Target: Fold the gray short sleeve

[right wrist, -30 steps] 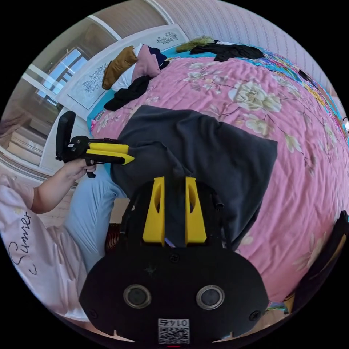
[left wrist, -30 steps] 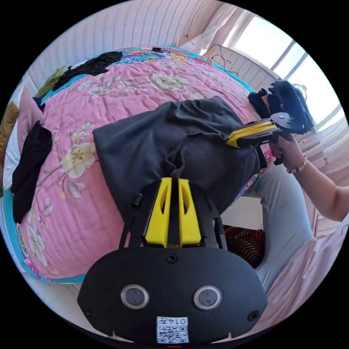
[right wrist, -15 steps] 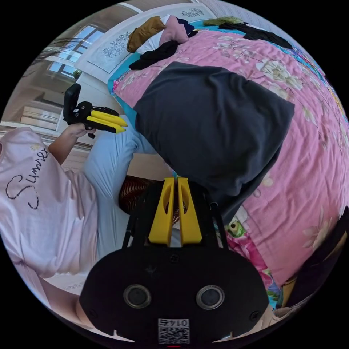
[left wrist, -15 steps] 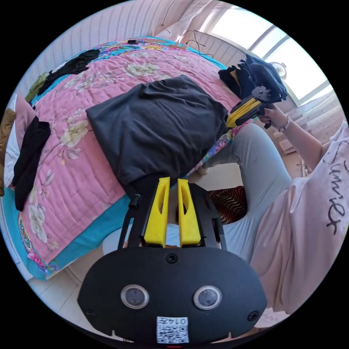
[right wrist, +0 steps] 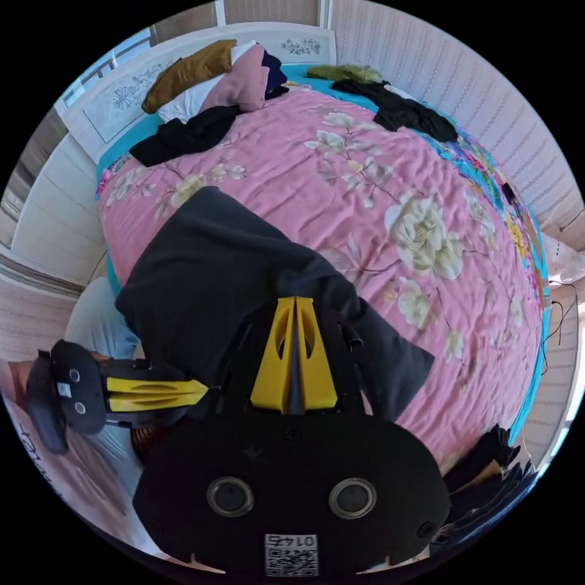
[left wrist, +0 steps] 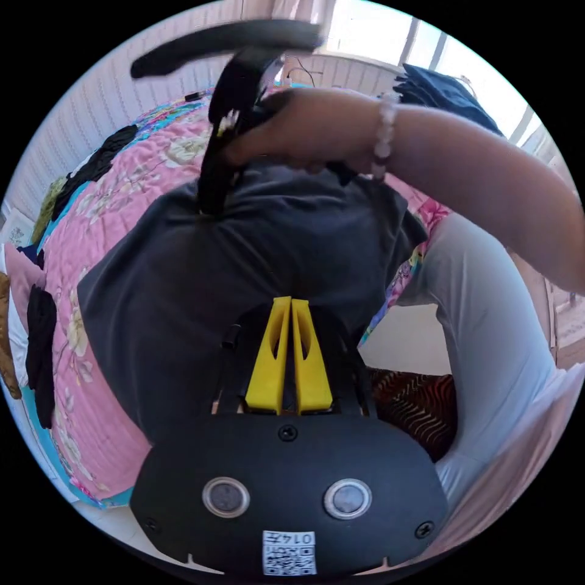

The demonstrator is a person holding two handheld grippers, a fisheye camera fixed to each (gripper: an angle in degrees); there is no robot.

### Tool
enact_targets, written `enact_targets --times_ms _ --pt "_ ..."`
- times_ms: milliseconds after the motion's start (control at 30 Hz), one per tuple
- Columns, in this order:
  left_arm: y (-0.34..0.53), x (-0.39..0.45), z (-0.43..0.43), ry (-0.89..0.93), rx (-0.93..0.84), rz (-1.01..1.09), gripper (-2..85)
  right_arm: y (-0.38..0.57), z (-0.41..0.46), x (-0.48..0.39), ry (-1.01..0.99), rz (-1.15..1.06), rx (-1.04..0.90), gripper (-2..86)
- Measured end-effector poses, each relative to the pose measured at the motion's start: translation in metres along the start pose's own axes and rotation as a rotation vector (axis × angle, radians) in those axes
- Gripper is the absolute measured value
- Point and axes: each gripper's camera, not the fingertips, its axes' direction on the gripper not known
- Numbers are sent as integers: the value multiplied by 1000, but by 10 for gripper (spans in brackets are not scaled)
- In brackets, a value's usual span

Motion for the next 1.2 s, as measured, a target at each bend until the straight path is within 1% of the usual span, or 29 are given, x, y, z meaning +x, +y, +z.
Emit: enact_targets --times_ms 33,67,167,200,233,300,333,367,400,433,467,633,900,1000,1033,1100,1167,1200 --pt "4 -4 3 28 19 -29 -10 -9 16 3 -28 31 -21 -3" --pt "6 -7 3 59 13 -46 -10 -9 13 4 -40 30 39 -3" --pt "1 -2 -5 84 -46 -24 -10 -21 14 14 -144 44 -24 -4" --pt "1 2 -8 79 -45 -9 -10 -25 9 13 -141 18 -42 -4" --pt "2 10 -10 84 -42 14 -10 -30 2 9 -94 -7 -35 -4" --pt "2 21 -1 125 -87 48 -10 -37 -7 4 -33 -23 5 -4" --pt "3 29 12 115 -125 67 -10 -45 -5 2 -23 -21 4 -4" --pt "3 36 29 77 -172 92 -10 -49 -1 2 -22 -18 -13 -4" --pt "4 39 37 70 -173 106 -10 -58 15 0 -22 -17 -76 -3" --pt "4 41 42 73 -149 102 -10 -64 25 -1 -19 -19 -78 -3" --pt "2 41 45 86 -164 100 -10 -65 25 -2 -20 -15 -59 -3" --pt "-1 40 59 120 -186 111 -10 -79 29 -6 -2 -51 -110 -2" --pt "-2 56 72 70 -199 144 -10 -105 37 -4 3 -70 -245 -4" --pt "-5 64 60 55 -174 166 -10 -114 29 -1 -11 -160 -336 -5" --pt "-7 66 59 89 -169 172 -10 -116 21 1 -14 -180 -328 -5" --pt "-9 71 68 91 -181 185 -10 -120 14 7 -11 -176 -295 -5" --pt "-7 77 96 75 -237 208 -10 -123 27 14 -24 -158 -337 -5" --pt "-5 78 101 86 -237 208 -10 -122 41 18 -38 -144 -363 -5"
